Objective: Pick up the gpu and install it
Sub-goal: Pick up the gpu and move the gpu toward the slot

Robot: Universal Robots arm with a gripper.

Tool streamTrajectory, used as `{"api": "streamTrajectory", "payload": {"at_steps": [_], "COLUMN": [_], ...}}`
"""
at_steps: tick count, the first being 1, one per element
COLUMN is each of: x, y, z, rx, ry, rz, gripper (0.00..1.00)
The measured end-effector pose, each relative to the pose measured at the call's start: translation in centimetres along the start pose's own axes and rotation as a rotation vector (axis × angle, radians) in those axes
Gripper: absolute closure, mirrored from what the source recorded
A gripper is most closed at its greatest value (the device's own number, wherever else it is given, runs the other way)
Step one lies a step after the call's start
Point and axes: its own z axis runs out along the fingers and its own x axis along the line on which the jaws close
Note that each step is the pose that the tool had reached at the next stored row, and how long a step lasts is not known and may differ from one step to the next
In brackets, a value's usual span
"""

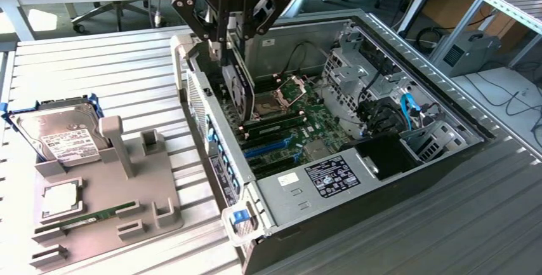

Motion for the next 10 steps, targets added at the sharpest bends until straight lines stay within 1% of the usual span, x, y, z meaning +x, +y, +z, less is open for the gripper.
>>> {"api": "streamTrajectory", "payload": {"at_steps": [10], "x": [-0.98], "y": [0.07], "z": [0.03], "rx": [0.0017], "ry": [-0.0001], "rz": [0.000], "gripper": [0.73]}}
